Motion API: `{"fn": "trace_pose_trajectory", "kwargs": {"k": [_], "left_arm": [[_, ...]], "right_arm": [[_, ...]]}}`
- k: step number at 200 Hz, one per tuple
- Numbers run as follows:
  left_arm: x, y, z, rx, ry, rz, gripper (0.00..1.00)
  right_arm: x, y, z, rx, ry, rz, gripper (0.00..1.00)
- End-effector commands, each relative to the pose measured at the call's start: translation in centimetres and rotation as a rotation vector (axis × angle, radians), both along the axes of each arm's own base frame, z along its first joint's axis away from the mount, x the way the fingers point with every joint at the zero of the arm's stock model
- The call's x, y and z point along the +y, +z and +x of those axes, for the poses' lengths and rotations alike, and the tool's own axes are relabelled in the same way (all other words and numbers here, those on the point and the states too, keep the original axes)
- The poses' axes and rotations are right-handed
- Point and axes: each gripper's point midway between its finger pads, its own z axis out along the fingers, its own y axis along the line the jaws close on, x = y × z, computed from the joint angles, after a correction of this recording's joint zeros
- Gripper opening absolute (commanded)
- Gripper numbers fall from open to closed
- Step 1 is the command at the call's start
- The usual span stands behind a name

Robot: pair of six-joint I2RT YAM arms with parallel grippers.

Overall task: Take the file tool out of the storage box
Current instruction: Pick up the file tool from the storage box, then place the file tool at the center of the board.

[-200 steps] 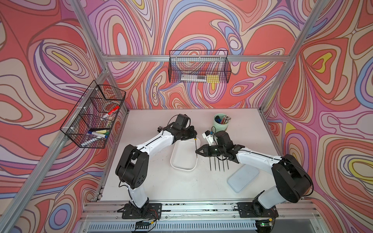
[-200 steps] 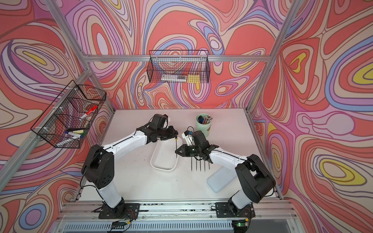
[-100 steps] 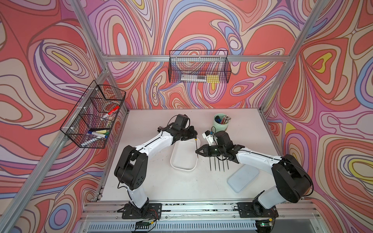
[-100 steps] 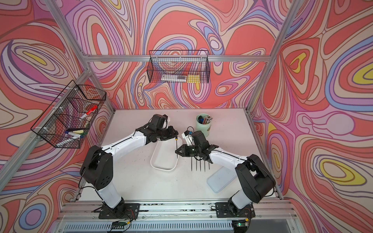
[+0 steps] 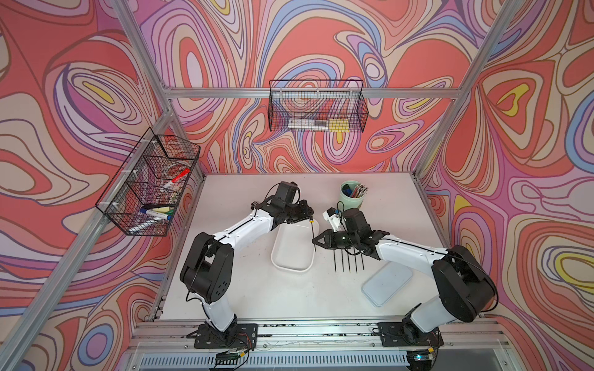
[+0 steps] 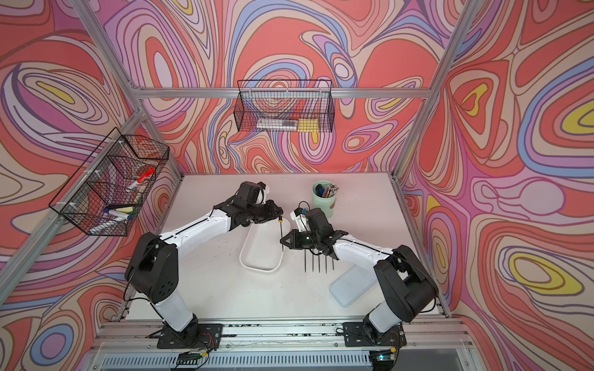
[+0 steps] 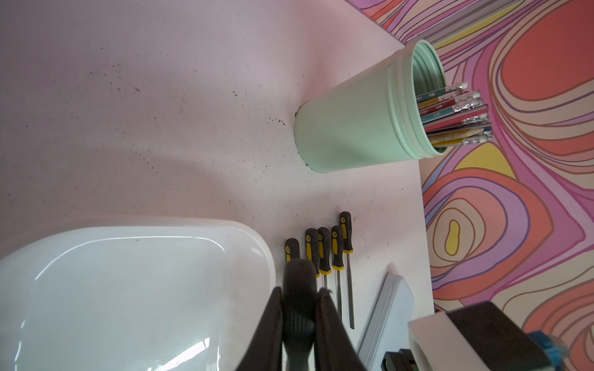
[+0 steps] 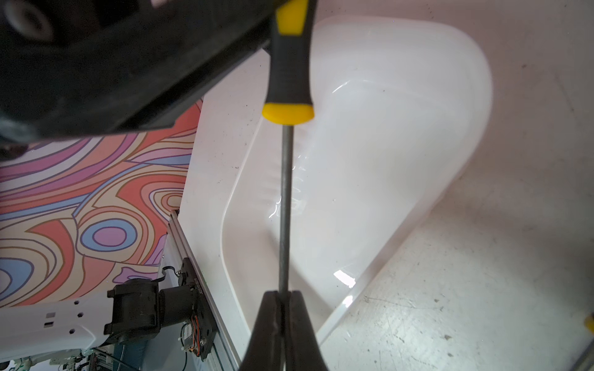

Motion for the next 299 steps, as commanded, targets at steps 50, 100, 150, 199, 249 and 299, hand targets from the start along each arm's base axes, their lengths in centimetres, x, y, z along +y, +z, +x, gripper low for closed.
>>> {"fn": "trace_pose_trajectory", "kwargs": {"k": [50,100,150,199,249,299], "left_arm": [[0.7,1.8,0.1,-0.063,-0.048,0.042,0.78],[5.2,1.7,-0.8,-0.095,-0.04,0.337,0.99],[8.1,3.1,-2.2,-0.125,-0.005,0.452,0.99],[8.8,3.8,-2.5,-0.15,0.008,0.472,0.99],[8.5,3.3,-2.4,-0.14,0.0,0.467,0.99],[8.5,3.0,-2.2,-0.136,0.003,0.471,0.99]], "right_arm": [[-3.2,0.5,0.9,-0.041,-0.171,-0.182,0.0],[-5.8,-1.8,0.7,-0.034,-0.293,-0.525,0.0],[-6.5,-4.6,0.2,0.055,-0.353,-0.633,0.0],[-6.0,-6.9,-0.3,0.1,-0.326,-0.665,0.0],[-5.7,-8.6,-0.9,0.133,-0.313,-0.681,0.0],[-5.3,-9.9,-1.4,0.155,-0.302,-0.701,0.0]]}}
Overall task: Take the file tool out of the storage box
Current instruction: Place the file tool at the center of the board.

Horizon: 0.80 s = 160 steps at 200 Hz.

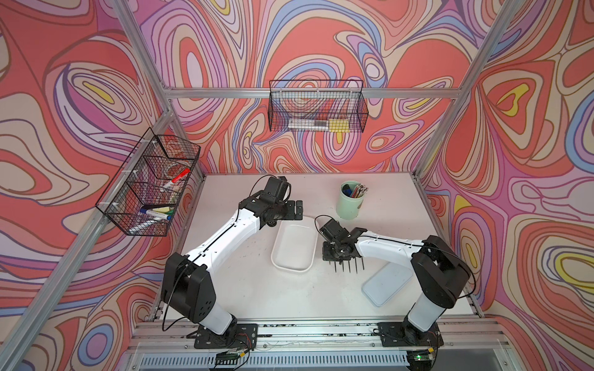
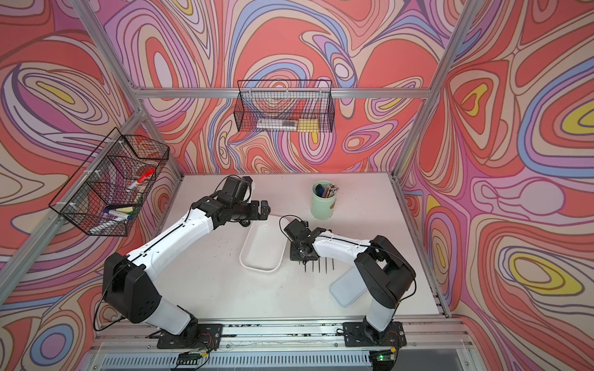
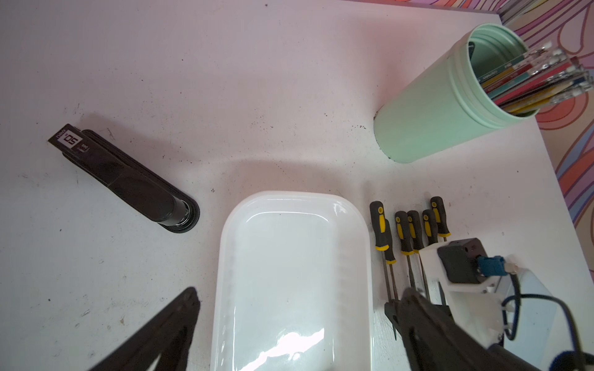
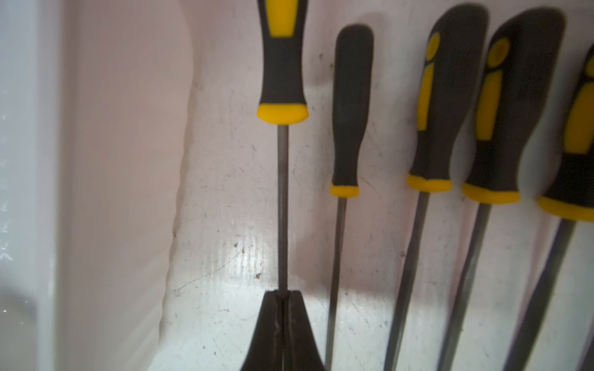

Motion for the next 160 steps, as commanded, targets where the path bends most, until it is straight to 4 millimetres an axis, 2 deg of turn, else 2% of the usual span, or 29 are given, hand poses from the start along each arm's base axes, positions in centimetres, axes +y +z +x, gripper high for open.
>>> {"fn": "trace_pose_trajectory", "kwargs": {"k": [1,57,62,107,142,160], "left_arm": [[0.5,-1.0,-0.2,0.024,-0.002,0.034,0.99],[0.6,-1.7,0.0,0.04,0.006,0.047,0.99],[0.6,-1.7,0.0,0.041,0.007,0.048,0.99],[0.8,-2.0,0.1,0.048,0.011,0.052,0.99],[0.9,-2.2,0.2,0.05,0.015,0.056,0.99],[1.2,-2.4,0.4,0.053,0.019,0.062,0.99]], "right_arm": [[0.6,-0.3,0.1,-0.001,-0.004,0.003,0.0],[0.6,-0.7,-0.3,0.007,-0.01,-0.014,0.0],[0.5,-1.6,-0.6,0.027,-0.009,-0.034,0.0],[0.3,-1.8,-0.7,0.031,-0.006,-0.054,0.09],[0.4,-1.4,-0.6,0.024,-0.003,-0.053,0.24],[0.6,-0.5,-0.2,-0.001,0.007,-0.048,0.34]]}}
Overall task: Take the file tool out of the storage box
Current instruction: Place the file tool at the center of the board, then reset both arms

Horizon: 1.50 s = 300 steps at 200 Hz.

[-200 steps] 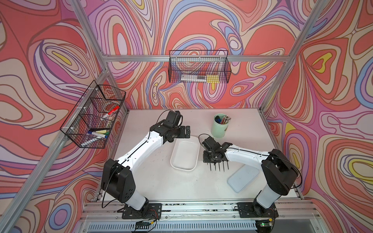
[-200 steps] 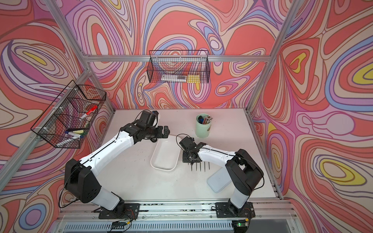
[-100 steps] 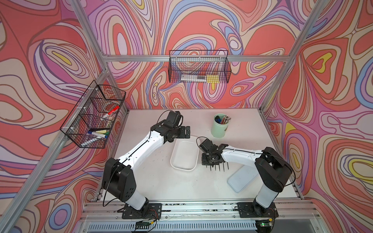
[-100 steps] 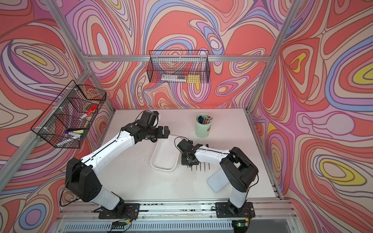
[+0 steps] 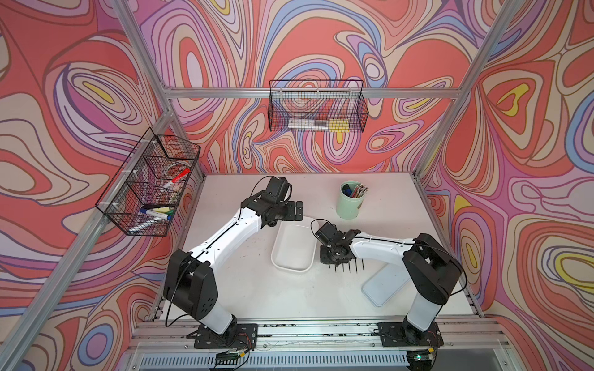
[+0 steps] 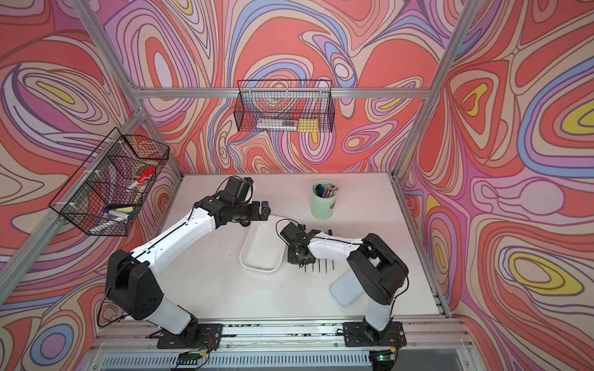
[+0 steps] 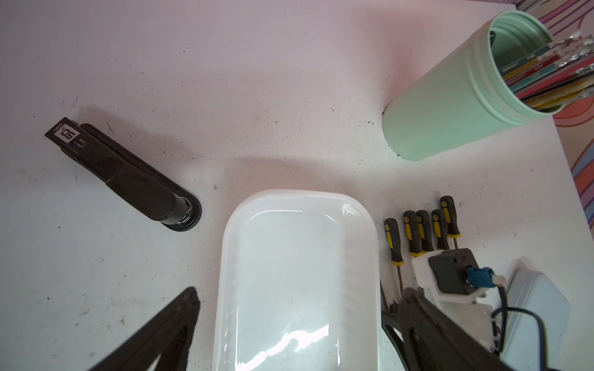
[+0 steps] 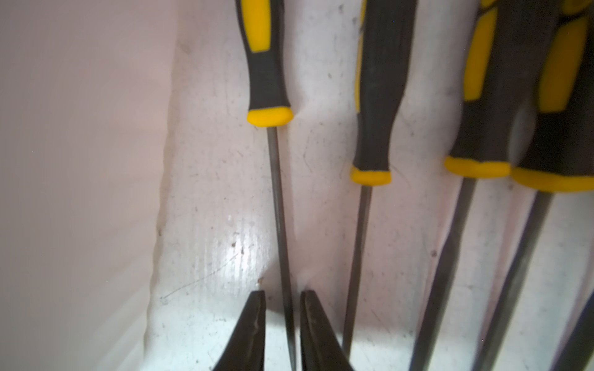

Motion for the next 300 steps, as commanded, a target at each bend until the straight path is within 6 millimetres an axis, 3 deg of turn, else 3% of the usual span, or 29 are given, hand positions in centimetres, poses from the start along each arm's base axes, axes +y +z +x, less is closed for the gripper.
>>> {"fn": "trace_pose_trajectory", "kwargs": {"k": [1,10,14,34,59,94,126,162,203,217,235,269,300], "left_arm": [[1.1,-1.3,0.1,0.031,0.011,0.045,0.99],[1.3,-1.4,0.2,0.03,0.009,0.049,0.99],[1.3,-1.5,0.2,0.03,0.007,0.054,0.99],[2.2,-1.6,0.6,0.014,0.013,0.084,0.99],[3.4,-0.9,0.9,-0.016,0.041,0.068,0.99],[5.7,0.2,1.5,-0.054,0.102,0.09,0.99],[7.7,0.3,1.6,-0.09,0.172,0.142,0.99],[10.5,-0.9,1.2,-0.12,0.245,0.169,0.99],[16.3,-2.1,-0.3,-0.175,0.411,0.144,0.99],[18.3,-2.8,-0.9,-0.172,0.467,0.13,0.99],[20.0,-2.3,-0.3,-0.291,0.504,0.156,0.99],[21.7,-2.7,-0.1,-0.343,0.47,0.271,0.99],[22.0,-3.7,0.1,-0.444,0.424,0.269,0.99]], "right_arm": [[0.0,0.6,0.3,-0.019,0.005,-0.021,0.35],[0.0,0.9,0.6,-0.027,0.014,-0.029,0.4],[0.2,2.1,0.9,-0.054,0.019,-0.013,0.43],[0.2,4.3,1.7,-0.114,0.058,-0.014,0.57],[-0.3,7.2,2.6,-0.176,0.093,0.015,0.82],[-3.7,11.1,4.3,-0.278,0.064,0.073,0.98],[-9.6,13.1,6.1,-0.376,-0.004,0.037,0.99],[-17.1,13.2,7.6,-0.488,-0.139,-0.032,0.98],[-23.5,13.1,9.5,-0.655,-0.229,-0.141,0.98],[-24.8,12.7,10.6,-0.692,-0.252,-0.149,0.98],[-25.6,12.2,11.8,-0.77,-0.259,-0.15,0.98],[-25.9,11.5,13.0,-0.903,-0.209,-0.204,0.98],[-26.0,10.7,13.6,-1.008,-0.178,-0.205,0.98]]}}
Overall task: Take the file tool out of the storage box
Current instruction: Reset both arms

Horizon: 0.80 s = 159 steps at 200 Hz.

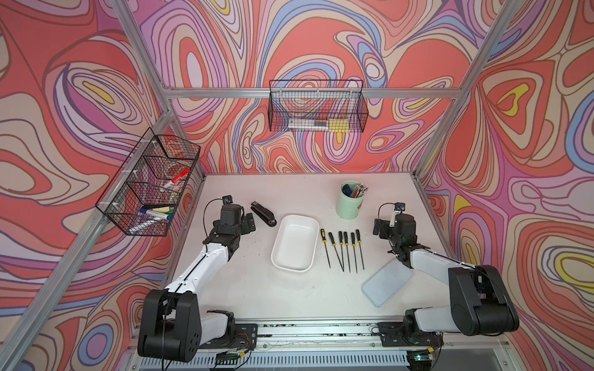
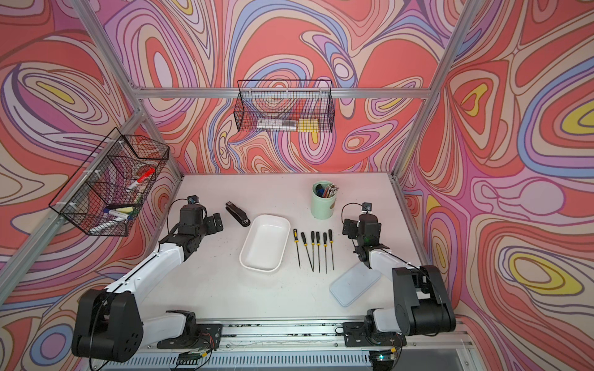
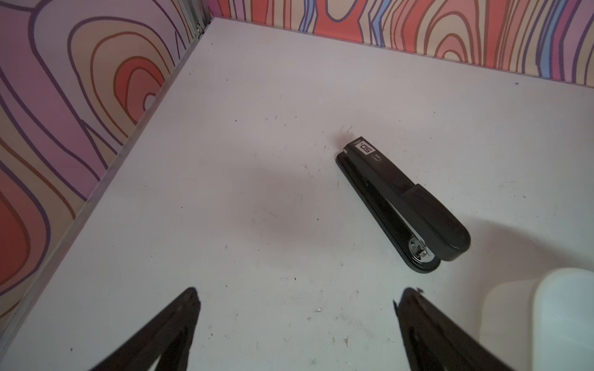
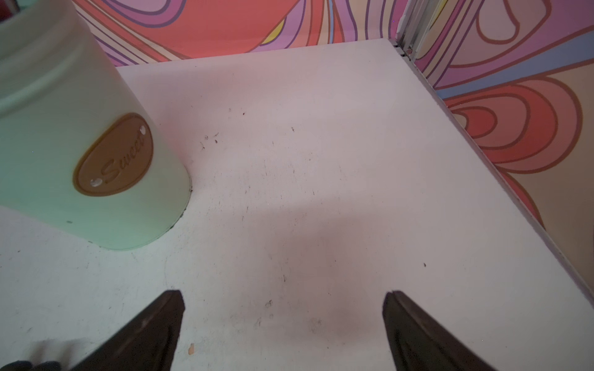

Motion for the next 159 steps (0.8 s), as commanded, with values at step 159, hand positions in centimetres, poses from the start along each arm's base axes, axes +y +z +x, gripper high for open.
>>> {"fn": "trace_pose_trajectory", "kwargs": {"k": [159], "left_arm": [[-1.0,-6.1,1.6,-0.205,-0.265,0.047,0.99]], "right_arm": [[0.1,0.3,3.6,-0.221,0.062,-0.015,0.98]]}}
